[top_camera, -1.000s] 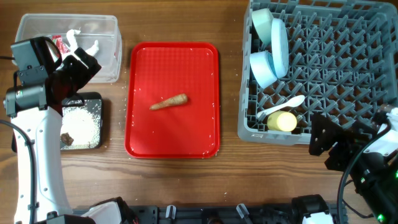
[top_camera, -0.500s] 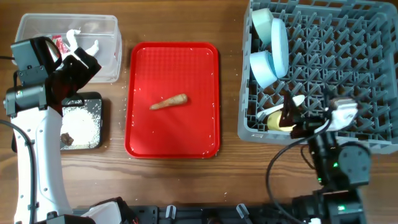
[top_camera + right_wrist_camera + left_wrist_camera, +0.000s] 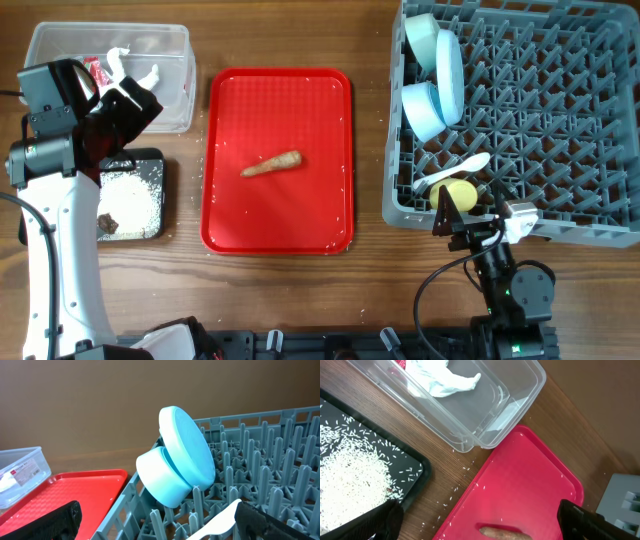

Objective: Sort waste into correct bins and load items into the dishwasher rack

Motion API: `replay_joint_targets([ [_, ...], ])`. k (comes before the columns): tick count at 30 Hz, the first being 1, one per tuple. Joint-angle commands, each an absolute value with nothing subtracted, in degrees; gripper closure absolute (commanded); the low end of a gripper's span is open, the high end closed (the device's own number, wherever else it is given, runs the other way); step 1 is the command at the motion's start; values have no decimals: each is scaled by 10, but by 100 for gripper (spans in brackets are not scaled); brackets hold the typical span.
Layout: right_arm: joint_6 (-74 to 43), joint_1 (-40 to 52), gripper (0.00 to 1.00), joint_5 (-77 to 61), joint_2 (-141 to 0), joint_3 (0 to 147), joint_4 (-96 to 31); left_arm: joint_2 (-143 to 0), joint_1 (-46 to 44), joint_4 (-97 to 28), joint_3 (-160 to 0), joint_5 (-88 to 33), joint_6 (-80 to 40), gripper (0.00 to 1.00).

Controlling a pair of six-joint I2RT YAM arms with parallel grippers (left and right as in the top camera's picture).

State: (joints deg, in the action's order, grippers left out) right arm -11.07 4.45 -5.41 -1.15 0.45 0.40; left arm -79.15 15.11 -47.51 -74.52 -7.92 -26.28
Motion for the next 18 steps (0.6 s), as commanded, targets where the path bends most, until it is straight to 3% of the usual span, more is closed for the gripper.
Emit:
replay_joint_targets([
  [1,-122,42,0,-63,-4,3,4,-787,155,-474,-750,-76,-264,0],
  [16,-121,42,0,-63,-6,3,4,-791,150,-426,-749,-98,-264,0],
  [18,-121,42,0,-63,-6,3,4,-808,107,-394,-750,-166,-179,0],
])
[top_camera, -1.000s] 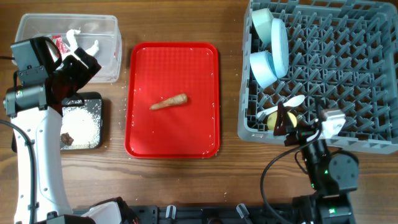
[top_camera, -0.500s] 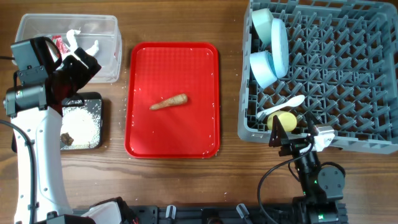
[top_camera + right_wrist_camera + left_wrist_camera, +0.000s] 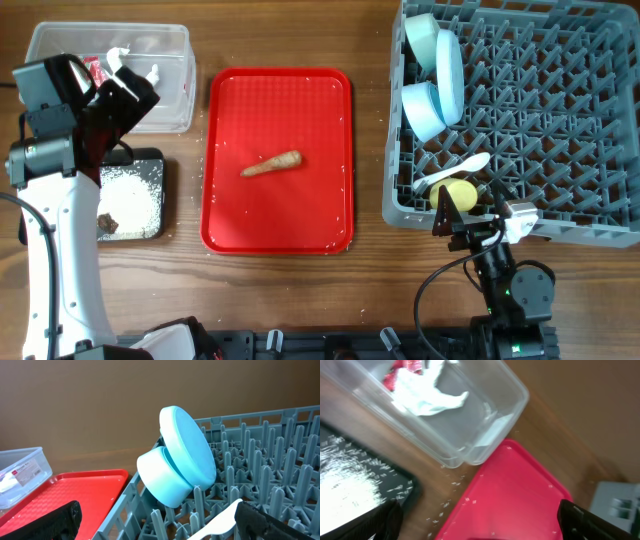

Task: Sort waste into correct bins and load items into the dishwasher rack
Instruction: 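Grasp the carrot with left gripper and drop it onto the black tray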

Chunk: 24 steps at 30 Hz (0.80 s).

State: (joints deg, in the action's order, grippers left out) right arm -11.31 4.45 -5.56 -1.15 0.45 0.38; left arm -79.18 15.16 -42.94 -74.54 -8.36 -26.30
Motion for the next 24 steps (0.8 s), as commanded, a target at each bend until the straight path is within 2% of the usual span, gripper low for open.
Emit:
replay_joint_targets([
  [1,-122,42,0,-63,-6,3,4,-819,78,-392,-750,-166,-144,0],
  [3,-121,42,0,-63,-6,3,4,-854,2,-399,-750,-137,-57,1],
  [5,-121,42,0,-63,-6,3,4,-888,-48,-405,-750,-93,-26,0],
  [9,-121,42,0,-63,-6,3,4,-1002,-140,-409,-750,-75,114,4],
  [15,-121,42,0,-63,-6,3,4,-1113,-170,-445,-750,-61,259,1],
  [17,-121,42,0,-63,-6,3,4,-1136,-170,-445,-750,-61,308,5],
  [18,-121,42,0,-63,-6,3,4,-1146,-170,-444,-750,-61,324,9],
  [20,-121,42,0,-63,-6,3,4,-1157,-170,-444,-750,-64,326,27],
  [23,-121,42,0,-63,-6,3,4,-1157,-170,-447,-750,-83,323,80],
  [24,-121,42,0,-63,-6,3,4,-1157,-170,-446,-750,-86,310,92],
])
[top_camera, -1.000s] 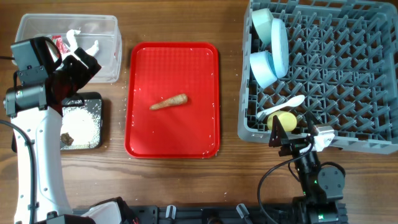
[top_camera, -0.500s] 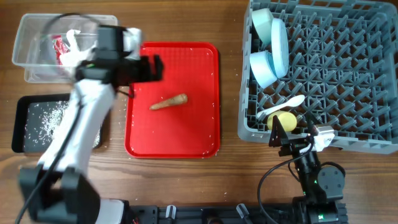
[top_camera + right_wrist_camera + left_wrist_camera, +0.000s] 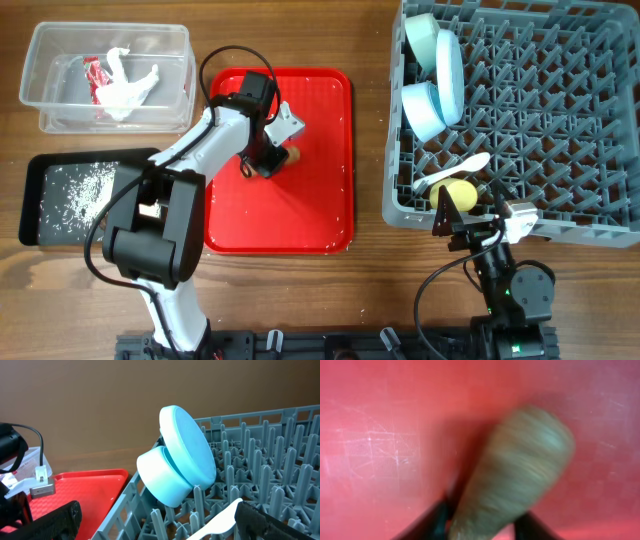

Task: Sort waste into correct bins and load items into the dishwasher rack
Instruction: 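Grasp the carrot with left gripper and drop it onto the black tray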

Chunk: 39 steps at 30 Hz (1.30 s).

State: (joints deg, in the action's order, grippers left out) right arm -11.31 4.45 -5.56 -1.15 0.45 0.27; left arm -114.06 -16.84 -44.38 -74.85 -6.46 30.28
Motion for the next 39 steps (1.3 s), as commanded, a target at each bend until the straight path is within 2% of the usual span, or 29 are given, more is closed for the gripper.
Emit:
replay_joint_targets([
  [1,-122,42,0,-63,-6,3,4,-1157,-170,-444,-750,-85,291,96],
  [7,-122,42,0,-63,-6,3,4,-1135,-169,-463,-788,-78,143,96],
  [10,-122,42,0,-63,-6,3,4,-1093,-167,-562,-883,-73,86,96],
  [14,-121,42,0,-63,-6,3,4,-1021,-138,-647,-970,6,-21,96],
  [17,-121,42,0,-63,-6,3,4,-958,-62,-687,-970,86,-186,96],
  [24,-121,42,0,-63,-6,3,4,-936,197,-731,-939,89,-385,96],
  [29,-121,42,0,-63,-6,3,4,-950,317,-676,-795,86,-602,96],
  [34,-121,42,0,-63,-6,3,4,-970,324,-490,-657,80,-618,95],
  [37,-121,42,0,-63,-6,3,4,-972,324,-445,-628,80,-618,79],
  [39,-122,42,0,-63,-6,3,4,-970,324,-434,-631,69,-596,79],
])
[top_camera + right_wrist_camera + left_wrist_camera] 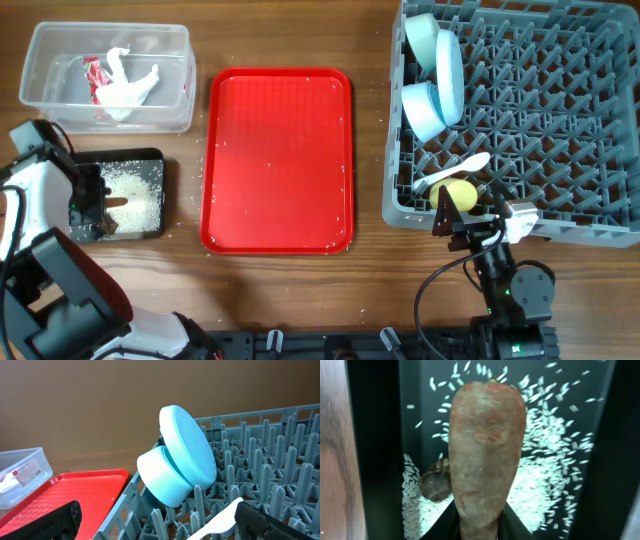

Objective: Sort waste into correct bins and load items into the dishwasher rack

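My left gripper (pixel 100 202) is shut on a brownish-orange carrot piece (pixel 485 450), holding it over the black tray (pixel 150 158) of scattered white rice. A dark brown lump (pixel 436 485) lies in the rice beside the carrot. I cannot tell whether the carrot touches the tray. The red tray (pixel 280 160) holds only a few grains. My right gripper (pixel 468 226) rests open at the front edge of the grey dishwasher rack (pixel 560 120); from the right wrist its fingers (pixel 55 520) stand wide apart, nothing between them.
A clear bin (pixel 108 78) at the back left holds white and red wrappers. The rack carries two light-blue bowls (pixel 432 70), a white spoon (pixel 455 172) and a yellow item (pixel 458 192) near its front-left corner.
My left gripper was down on the carrot in the middle of the red tray. Now it holds the carrot over the black rice tray at the left, and the red tray is bare.
The carrot lay on the red tray while my left gripper hung open near the clear bin and black tray, for two moments. Then the gripper was on the carrot on the red tray. Now the carrot is over the black tray. The right arm stayed still.
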Motion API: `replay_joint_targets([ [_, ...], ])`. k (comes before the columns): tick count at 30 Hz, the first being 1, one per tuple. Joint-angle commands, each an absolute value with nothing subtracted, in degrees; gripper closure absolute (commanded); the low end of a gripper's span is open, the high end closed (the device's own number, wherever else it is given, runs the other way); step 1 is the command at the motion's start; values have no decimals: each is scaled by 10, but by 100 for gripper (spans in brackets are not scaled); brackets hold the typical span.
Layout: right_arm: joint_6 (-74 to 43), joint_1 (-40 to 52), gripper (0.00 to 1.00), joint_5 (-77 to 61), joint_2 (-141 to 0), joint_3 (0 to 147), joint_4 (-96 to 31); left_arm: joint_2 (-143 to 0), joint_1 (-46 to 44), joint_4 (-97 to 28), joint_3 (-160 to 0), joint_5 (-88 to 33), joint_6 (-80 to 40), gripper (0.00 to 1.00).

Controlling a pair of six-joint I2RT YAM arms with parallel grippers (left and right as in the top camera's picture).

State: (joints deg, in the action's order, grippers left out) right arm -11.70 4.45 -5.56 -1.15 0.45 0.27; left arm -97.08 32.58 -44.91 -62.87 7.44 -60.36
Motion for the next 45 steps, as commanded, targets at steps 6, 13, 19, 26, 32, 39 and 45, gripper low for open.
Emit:
replay_joint_targets([
  [6,-122,42,0,-63,-6,3,4,-952,324,-451,-673,41,-514,45],
  [13,-121,42,0,-63,-6,3,4,-879,306,-513,-757,-71,-368,30],
  [19,-121,42,0,-63,-6,3,4,-721,134,-589,-777,-214,-153,0],
  [26,-121,42,0,-63,-6,3,4,-664,-63,-614,-777,-191,-143,0],
  [32,-121,42,0,-63,-6,3,4,-671,-88,-622,-776,-164,-90,0],
  [39,-121,42,1,-63,-6,3,4,-610,-72,-340,-605,-174,118,0],
  [45,-121,42,0,-63,-6,3,4,-368,43,-76,-265,-233,116,0],
])
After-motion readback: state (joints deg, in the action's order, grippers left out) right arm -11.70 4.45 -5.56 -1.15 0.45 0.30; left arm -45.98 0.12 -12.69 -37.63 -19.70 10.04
